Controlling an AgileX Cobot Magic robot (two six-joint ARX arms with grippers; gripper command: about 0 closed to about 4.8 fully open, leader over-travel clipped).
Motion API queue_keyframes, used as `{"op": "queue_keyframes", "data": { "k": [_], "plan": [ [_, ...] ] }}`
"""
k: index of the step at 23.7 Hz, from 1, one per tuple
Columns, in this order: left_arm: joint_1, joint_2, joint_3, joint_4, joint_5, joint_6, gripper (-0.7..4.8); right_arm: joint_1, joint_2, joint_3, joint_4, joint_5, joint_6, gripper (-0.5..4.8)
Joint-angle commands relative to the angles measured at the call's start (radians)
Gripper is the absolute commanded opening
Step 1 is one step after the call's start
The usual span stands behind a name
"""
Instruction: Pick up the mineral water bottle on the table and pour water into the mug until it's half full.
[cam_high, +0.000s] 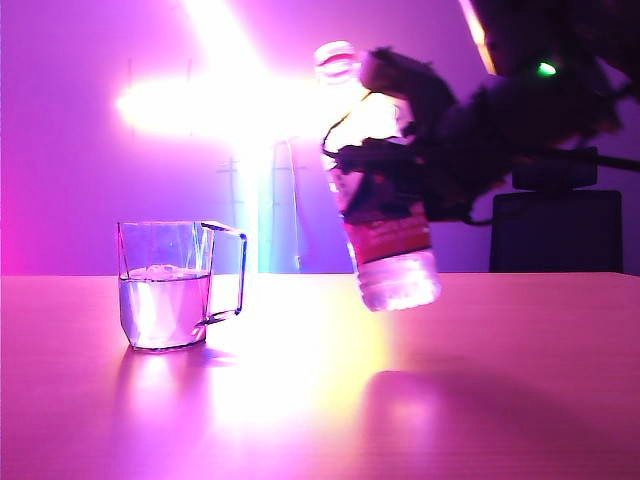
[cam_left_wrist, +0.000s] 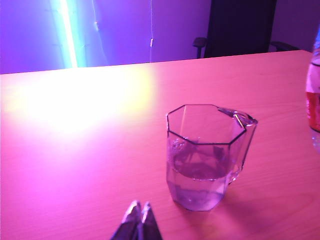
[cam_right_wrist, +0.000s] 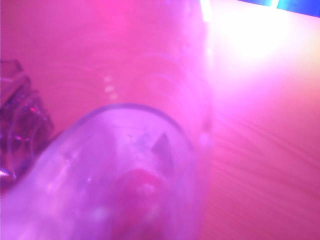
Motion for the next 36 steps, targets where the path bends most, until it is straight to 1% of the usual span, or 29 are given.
{"op": "queue_keyframes", "data": {
  "k": [1, 5, 7, 10, 13, 17, 21, 22, 23, 24, 26, 27, 29, 31, 32, 33, 36],
  "plan": [
    [-0.001, 0.002, 0.004, 0.005, 0.002, -0.003, -0.02, 0.0, -0.006, -0.086, 0.183, 0.0, 0.059, 1.39],
    [-0.001, 0.002, 0.004, 0.005, 0.002, -0.003, -0.02, 0.0, -0.003, -0.176, 0.322, 0.01, 0.077, 1.39],
    [-0.001, 0.002, 0.004, 0.005, 0.002, -0.003, -0.02, 0.0, -0.003, -0.211, 0.372, 0.045, 0.077, 1.39],
    [-0.001, 0.002, 0.004, 0.005, 0.002, -0.003, -0.02, 0.0, -0.002, -0.231, 0.375, 0.086, 0.077, 1.39],
    [-0.001, 0.002, 0.004, 0.005, 0.002, -0.003, -0.02, -0.001, 0.006, -0.245, 0.386, 0.085, 0.077, 1.4],
    [-0.001, 0.002, 0.004, 0.005, 0.002, -0.003, -0.02, -0.001, 0.016, -0.252, 0.389, 0.087, 0.077, 1.62],
    [-0.001, 0.002, 0.004, 0.005, 0.002, -0.003, -0.02, -0.001, 0.024, -0.264, 0.394, 0.085, 0.077, 1.63],
    [-0.001, 0.002, 0.004, 0.005, 0.002, -0.003, -0.02, -0.001, 0.024, -0.271, 0.399, 0.085, 0.077, 1.73],
    [-0.001, 0.002, 0.004, 0.005, 0.002, -0.003, -0.02, -0.001, 0.024, -0.286, 0.417, 0.085, 0.077, 2.08],
    [-0.001, 0.002, 0.004, 0.005, 0.002, -0.003, -0.02, -0.001, 0.024, -0.295, 0.422, 0.086, 0.077, 2.31],
    [-0.001, 0.002, 0.004, 0.005, 0.002, -0.003, -0.02, -0.001, 0.024, -0.31, 0.422, 0.085, 0.077, 2.57],
    [-0.001, 0.002, 0.004, 0.005, 0.002, -0.003, -0.02, -0.001, 0.023, -0.318, 0.422, 0.085, 0.077, 2.79],
    [-0.001, 0.002, 0.004, 0.005, 0.002, -0.003, -0.02, 0.001, 0.021, -0.33, 0.424, 0.085, 0.082, 3.44],
    [-0.001, 0.002, 0.004, 0.005, 0.002, -0.003, -0.02, 0.001, 0.019, -0.344, 0.436, 0.077, 0.104, 4.38],
    [-0.001, 0.002, 0.004, 0.005, 0.002, -0.003, -0.02, 0.001, 0.019, -0.351, 0.448, 0.077, 0.108, 4.68],
    [-0.001, 0.002, 0.004, 0.005, 0.002, -0.003, -0.02, 0.001, 0.018, -0.361, 0.464, 0.077, 0.116, 4.79],
    [-0.001, 0.002, 0.004, 0.005, 0.002, -0.003, -0.02, 0.001, 0.011, -0.393, 0.517, 0.075, 0.129, 4.79]
  ]
}}
